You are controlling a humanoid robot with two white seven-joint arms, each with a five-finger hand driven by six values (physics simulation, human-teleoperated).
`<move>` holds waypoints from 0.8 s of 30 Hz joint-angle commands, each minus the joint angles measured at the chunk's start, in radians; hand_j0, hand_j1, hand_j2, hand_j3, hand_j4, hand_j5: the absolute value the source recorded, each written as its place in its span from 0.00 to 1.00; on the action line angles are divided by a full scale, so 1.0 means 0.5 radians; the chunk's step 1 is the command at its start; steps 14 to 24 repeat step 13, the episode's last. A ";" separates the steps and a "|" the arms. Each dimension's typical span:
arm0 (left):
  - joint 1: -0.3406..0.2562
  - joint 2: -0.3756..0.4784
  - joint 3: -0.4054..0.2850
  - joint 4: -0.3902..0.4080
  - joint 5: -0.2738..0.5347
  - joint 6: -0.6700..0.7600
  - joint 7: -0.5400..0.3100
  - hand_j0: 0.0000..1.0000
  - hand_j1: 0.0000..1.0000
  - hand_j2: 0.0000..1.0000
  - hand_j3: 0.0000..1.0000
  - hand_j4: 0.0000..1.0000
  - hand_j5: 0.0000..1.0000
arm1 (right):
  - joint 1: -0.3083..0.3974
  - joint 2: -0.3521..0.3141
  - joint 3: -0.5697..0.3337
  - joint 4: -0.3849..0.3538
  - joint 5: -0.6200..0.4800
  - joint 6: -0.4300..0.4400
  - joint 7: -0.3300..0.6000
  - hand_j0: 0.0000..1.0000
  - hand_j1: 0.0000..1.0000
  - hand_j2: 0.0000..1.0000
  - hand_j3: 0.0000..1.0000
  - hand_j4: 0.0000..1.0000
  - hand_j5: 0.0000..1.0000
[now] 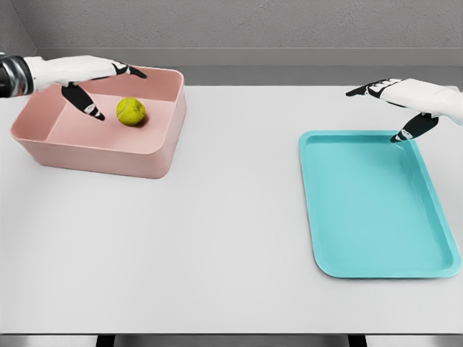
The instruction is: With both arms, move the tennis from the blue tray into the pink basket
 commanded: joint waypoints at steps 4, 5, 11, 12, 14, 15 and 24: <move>0.058 0.246 0.038 -0.233 0.055 0.006 0.186 1.00 1.00 1.00 1.00 1.00 1.00 | 0.000 -0.004 -0.003 0.000 -0.010 0.003 -0.001 1.00 1.00 1.00 1.00 1.00 1.00; 0.117 0.313 0.041 -0.288 0.055 0.006 0.305 1.00 1.00 1.00 1.00 1.00 1.00 | 0.000 -0.004 -0.003 0.000 -0.010 0.003 -0.001 1.00 1.00 1.00 1.00 1.00 1.00; 0.267 0.495 0.038 -0.304 0.052 0.006 0.468 1.00 1.00 1.00 1.00 1.00 1.00 | 0.000 -0.004 -0.003 0.000 -0.010 0.003 -0.001 1.00 1.00 1.00 1.00 1.00 1.00; 0.288 0.501 0.041 -0.304 0.049 0.006 0.468 1.00 1.00 1.00 1.00 1.00 1.00 | 0.000 -0.004 -0.003 0.000 -0.010 0.003 -0.001 1.00 1.00 1.00 1.00 1.00 1.00; 0.288 0.504 0.038 -0.304 0.049 0.006 0.468 1.00 1.00 1.00 1.00 1.00 1.00 | 0.000 -0.004 -0.003 0.000 -0.010 0.003 -0.001 1.00 1.00 1.00 1.00 1.00 1.00; 0.288 0.504 0.038 -0.304 0.049 0.006 0.468 1.00 1.00 1.00 1.00 1.00 1.00 | 0.000 -0.004 -0.003 0.000 -0.010 0.003 -0.001 1.00 1.00 1.00 1.00 1.00 1.00; 0.288 0.504 0.038 -0.304 0.049 0.006 0.468 1.00 1.00 1.00 1.00 1.00 1.00 | 0.000 -0.004 -0.003 0.000 -0.010 0.003 -0.001 1.00 1.00 1.00 1.00 1.00 1.00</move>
